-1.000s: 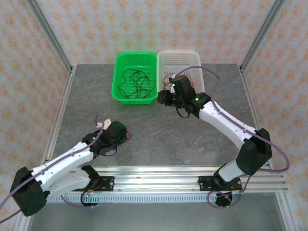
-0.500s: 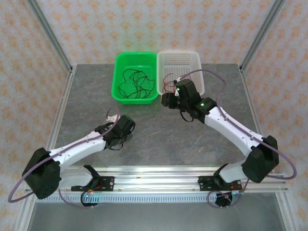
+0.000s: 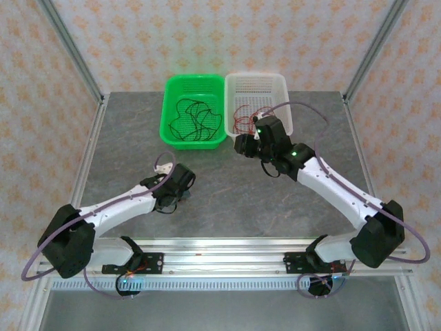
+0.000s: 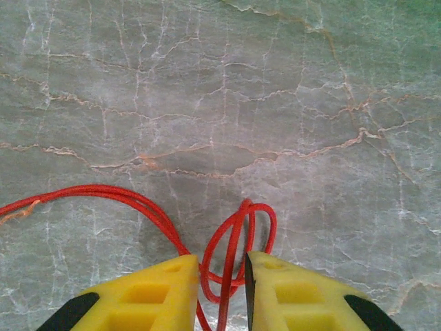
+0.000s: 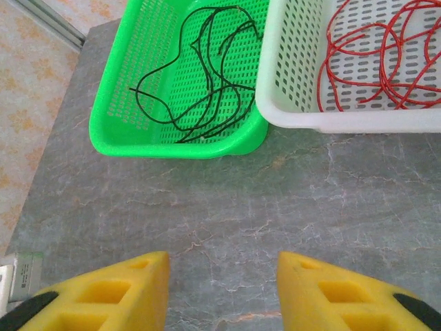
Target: Untangle the cables
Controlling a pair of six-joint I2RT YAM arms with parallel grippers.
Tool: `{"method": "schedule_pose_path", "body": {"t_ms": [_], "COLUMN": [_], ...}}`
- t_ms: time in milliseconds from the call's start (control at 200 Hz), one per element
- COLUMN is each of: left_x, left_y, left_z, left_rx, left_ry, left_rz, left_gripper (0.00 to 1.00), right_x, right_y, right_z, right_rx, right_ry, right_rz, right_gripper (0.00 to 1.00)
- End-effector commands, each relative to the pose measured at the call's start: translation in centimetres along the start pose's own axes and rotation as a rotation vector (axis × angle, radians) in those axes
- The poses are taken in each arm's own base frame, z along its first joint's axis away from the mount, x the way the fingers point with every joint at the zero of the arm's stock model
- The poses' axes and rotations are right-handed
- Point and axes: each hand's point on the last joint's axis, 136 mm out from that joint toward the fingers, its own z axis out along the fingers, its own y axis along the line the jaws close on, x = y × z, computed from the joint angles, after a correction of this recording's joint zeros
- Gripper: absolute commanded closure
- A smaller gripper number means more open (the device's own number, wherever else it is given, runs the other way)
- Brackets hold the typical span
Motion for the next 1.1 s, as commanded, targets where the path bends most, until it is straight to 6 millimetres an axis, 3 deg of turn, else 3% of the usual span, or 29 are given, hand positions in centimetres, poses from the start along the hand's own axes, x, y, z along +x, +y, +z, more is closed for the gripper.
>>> {"method": "schedule_pose_path", "body": {"t_ms": [0,195,430,566,911,931,1096], "left_x": [-1.1,-1.3,-1.8,-2.0,-4.2,-4.3,-4.9], "left_y": [-0.4,-0.5,-0.6,-0.7,-5.3,-5.5,-7.8], "left_z": [0.1,0.3,-0.1,-0.4,-4.9,-5.2,-6.8], "left_rx": [-0.009,-0.006,-0.006,0.003,0.247,0.26,0.355], "left_ry": [-0.034,-0.04,-0.06,-0.062,-0.09,-0.088,-0.077], "left_rz": [0.006,0.005,0.002,-0.001,0.028,0.036,0.096], "left_gripper": [0.74,0.78,1.0,1.0,1.0,1.0,1.0], "right_x": [-0.6,-0.7,-0.6,-0.1,2.7,2.5,4.1], "right_y": [0.1,0.0,-0.1,-0.1,-0.9,-0.7,-0.9], "right_z": [-1.1,-1.5,-1.6,-1.5,-1.8,-2.6,-3.9], "right_rx": [0.003,0.01,0.01,-0.009,-0.073,-0.094,-0.183], "right_ry": [-0.04,-0.051,-0.052,-0.044,-0.019,-0.039,-0.055], "right_rz": [0.006,0.006,0.008,0.008,-0.022,-0.027,-0.078], "right_gripper": [0.55,0.55,0.55,0.55,0.54,0.54,0.51]}}
